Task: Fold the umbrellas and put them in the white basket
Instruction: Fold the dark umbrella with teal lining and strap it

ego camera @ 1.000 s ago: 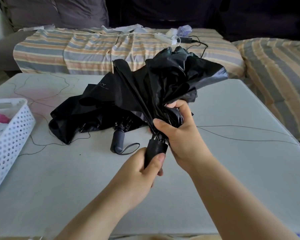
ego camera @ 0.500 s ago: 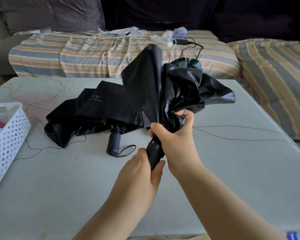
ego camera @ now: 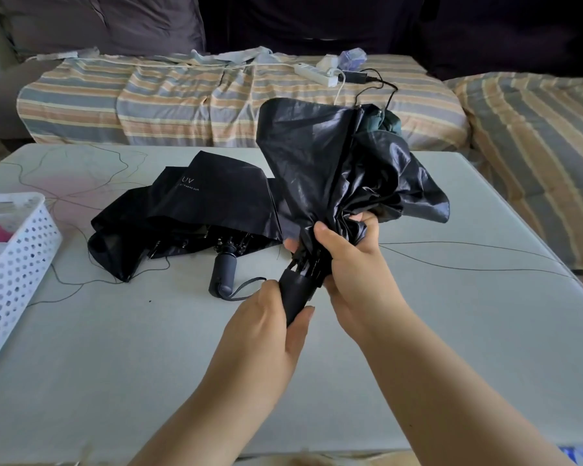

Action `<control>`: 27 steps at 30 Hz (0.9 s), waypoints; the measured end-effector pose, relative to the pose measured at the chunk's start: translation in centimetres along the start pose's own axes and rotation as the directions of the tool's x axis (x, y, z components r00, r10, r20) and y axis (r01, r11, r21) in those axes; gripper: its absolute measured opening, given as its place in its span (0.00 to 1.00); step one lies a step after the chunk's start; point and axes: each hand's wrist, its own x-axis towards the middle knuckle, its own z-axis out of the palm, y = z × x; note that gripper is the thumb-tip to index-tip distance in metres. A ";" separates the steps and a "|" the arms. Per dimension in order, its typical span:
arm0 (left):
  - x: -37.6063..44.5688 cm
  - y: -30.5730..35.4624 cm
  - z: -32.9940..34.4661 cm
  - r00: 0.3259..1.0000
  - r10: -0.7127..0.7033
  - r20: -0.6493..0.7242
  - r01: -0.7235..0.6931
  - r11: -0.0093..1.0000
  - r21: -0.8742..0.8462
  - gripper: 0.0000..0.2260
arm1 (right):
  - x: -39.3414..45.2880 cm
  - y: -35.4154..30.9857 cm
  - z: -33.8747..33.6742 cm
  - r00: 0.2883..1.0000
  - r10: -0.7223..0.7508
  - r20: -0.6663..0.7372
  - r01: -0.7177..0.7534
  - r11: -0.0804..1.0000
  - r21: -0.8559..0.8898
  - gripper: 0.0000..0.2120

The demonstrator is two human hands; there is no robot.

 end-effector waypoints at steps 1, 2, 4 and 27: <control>0.0 -0.1 0.0 1.000 0.018 -0.013 -0.018 0.999 0.029 0.15 | 0.0 -0.1 0.0 1.000 -0.001 0.000 0.001 0.999 -0.034 0.12; 0.1 -0.2 0.1 0.999 0.046 -0.017 -0.045 0.996 0.076 0.16 | -0.1 -0.2 0.1 1.000 -0.002 -0.003 0.002 0.999 -0.038 0.12; 0.2 -0.3 0.1 0.997 0.072 0.008 -0.072 0.988 0.140 0.18 | -0.1 -0.2 0.2 1.000 0.001 -0.008 -0.001 1.000 0.001 0.12; 0.3 -0.1 -1.4 0.995 -0.061 0.084 0.092 0.896 -0.434 0.21 | -0.6 0.6 0.7 0.984 -0.116 0.139 0.116 0.993 0.008 0.12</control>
